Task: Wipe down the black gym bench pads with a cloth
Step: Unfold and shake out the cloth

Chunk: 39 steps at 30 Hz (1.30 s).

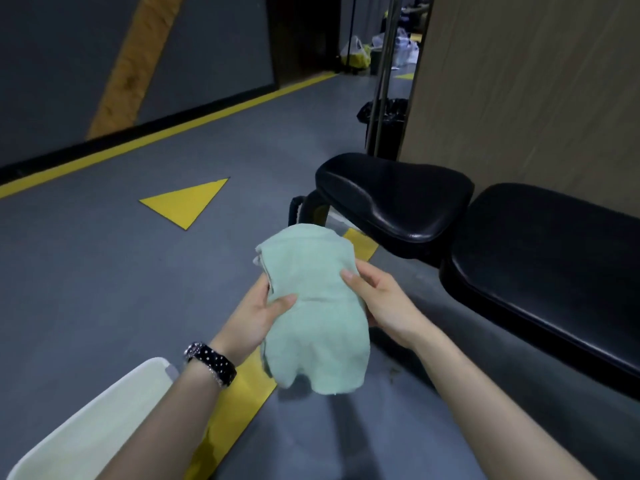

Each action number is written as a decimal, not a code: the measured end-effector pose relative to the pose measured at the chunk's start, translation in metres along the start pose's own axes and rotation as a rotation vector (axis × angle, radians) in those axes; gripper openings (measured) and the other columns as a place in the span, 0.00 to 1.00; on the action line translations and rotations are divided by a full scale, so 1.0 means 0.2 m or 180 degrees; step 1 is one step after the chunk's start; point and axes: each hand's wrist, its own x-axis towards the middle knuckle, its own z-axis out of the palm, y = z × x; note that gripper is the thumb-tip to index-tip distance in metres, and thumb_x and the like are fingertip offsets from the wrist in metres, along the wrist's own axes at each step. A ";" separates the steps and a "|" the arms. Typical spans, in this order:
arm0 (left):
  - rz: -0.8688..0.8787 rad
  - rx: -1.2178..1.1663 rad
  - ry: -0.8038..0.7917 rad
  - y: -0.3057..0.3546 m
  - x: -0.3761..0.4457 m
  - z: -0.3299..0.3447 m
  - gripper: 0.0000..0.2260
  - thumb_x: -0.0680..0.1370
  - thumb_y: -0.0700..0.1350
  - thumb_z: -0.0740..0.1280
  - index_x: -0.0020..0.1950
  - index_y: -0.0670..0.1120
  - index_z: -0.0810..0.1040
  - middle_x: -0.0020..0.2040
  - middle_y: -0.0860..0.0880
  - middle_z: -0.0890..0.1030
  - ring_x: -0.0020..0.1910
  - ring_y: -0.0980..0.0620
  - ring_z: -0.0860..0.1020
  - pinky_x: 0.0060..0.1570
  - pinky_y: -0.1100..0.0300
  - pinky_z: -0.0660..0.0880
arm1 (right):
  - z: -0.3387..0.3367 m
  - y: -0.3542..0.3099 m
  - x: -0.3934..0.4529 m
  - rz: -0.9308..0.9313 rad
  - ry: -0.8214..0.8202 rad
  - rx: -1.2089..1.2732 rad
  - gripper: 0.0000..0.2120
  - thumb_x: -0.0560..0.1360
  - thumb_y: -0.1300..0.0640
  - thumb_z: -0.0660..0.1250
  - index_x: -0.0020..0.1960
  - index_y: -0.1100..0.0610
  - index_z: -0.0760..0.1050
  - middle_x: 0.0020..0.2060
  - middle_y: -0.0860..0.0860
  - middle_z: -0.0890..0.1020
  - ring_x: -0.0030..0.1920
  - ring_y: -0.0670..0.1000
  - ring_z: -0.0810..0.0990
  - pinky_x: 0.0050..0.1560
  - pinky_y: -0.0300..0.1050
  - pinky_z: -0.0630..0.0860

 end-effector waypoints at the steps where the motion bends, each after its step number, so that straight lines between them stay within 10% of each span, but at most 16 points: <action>1: -0.0064 -0.0052 0.0007 -0.06 0.01 0.00 0.21 0.74 0.41 0.67 0.66 0.49 0.68 0.61 0.48 0.79 0.59 0.49 0.78 0.53 0.52 0.76 | 0.00 0.06 0.01 0.0055 -0.0005 0.0011 0.12 0.81 0.55 0.59 0.61 0.47 0.76 0.50 0.47 0.84 0.47 0.45 0.82 0.39 0.37 0.76; 9: -0.0647 -0.0181 0.0106 -0.48 0.10 -0.02 0.22 0.72 0.40 0.66 0.66 0.49 0.68 0.59 0.51 0.80 0.58 0.50 0.78 0.51 0.56 0.77 | -0.05 0.45 0.14 0.0515 -0.0036 -0.0200 0.11 0.82 0.58 0.58 0.61 0.53 0.75 0.40 0.42 0.84 0.38 0.38 0.81 0.31 0.31 0.73; 18: -0.0977 -0.0073 0.0263 -0.70 0.19 -0.05 0.24 0.69 0.39 0.64 0.64 0.53 0.71 0.58 0.51 0.81 0.56 0.51 0.79 0.51 0.54 0.77 | -0.05 0.75 0.28 0.0762 0.0010 -0.0170 0.13 0.82 0.60 0.57 0.64 0.56 0.74 0.53 0.49 0.82 0.48 0.43 0.82 0.44 0.35 0.77; 21: -0.0908 0.0082 0.0228 -0.71 0.19 -0.05 0.22 0.69 0.40 0.64 0.63 0.48 0.72 0.51 0.50 0.81 0.41 0.58 0.80 0.34 0.65 0.75 | -0.06 0.80 0.28 0.0670 0.0032 -0.0213 0.12 0.81 0.61 0.58 0.62 0.56 0.75 0.54 0.51 0.83 0.51 0.47 0.82 0.50 0.41 0.79; 28: -0.0593 0.2011 0.0983 -0.76 0.14 -0.07 0.08 0.70 0.46 0.70 0.39 0.44 0.73 0.34 0.47 0.78 0.33 0.49 0.74 0.35 0.61 0.72 | -0.09 0.85 0.27 0.0581 0.0004 -0.1650 0.11 0.77 0.51 0.63 0.58 0.47 0.77 0.45 0.49 0.84 0.48 0.54 0.82 0.50 0.54 0.78; 33: -0.0101 0.3523 0.1318 -0.74 0.13 -0.03 0.15 0.66 0.45 0.74 0.40 0.48 0.66 0.40 0.51 0.70 0.40 0.48 0.70 0.35 0.59 0.67 | -0.08 0.78 0.26 0.0339 0.0309 -0.3760 0.19 0.76 0.47 0.63 0.65 0.52 0.70 0.60 0.48 0.75 0.58 0.55 0.76 0.51 0.51 0.75; 36: 0.0468 0.4186 0.0655 -0.80 0.15 -0.05 0.18 0.65 0.52 0.70 0.51 0.46 0.74 0.48 0.47 0.77 0.47 0.44 0.76 0.45 0.53 0.74 | -0.06 0.76 0.22 -0.0685 0.0034 -0.4000 0.25 0.72 0.42 0.61 0.63 0.55 0.75 0.60 0.50 0.77 0.62 0.54 0.74 0.57 0.51 0.74; 39: 0.0047 0.4414 -0.0549 -0.83 0.17 -0.02 0.26 0.73 0.54 0.66 0.69 0.49 0.68 0.67 0.52 0.72 0.68 0.50 0.68 0.67 0.54 0.61 | -0.05 0.76 0.23 -0.0230 -0.1155 -0.4016 0.30 0.73 0.43 0.66 0.72 0.53 0.67 0.70 0.48 0.70 0.74 0.49 0.60 0.73 0.52 0.51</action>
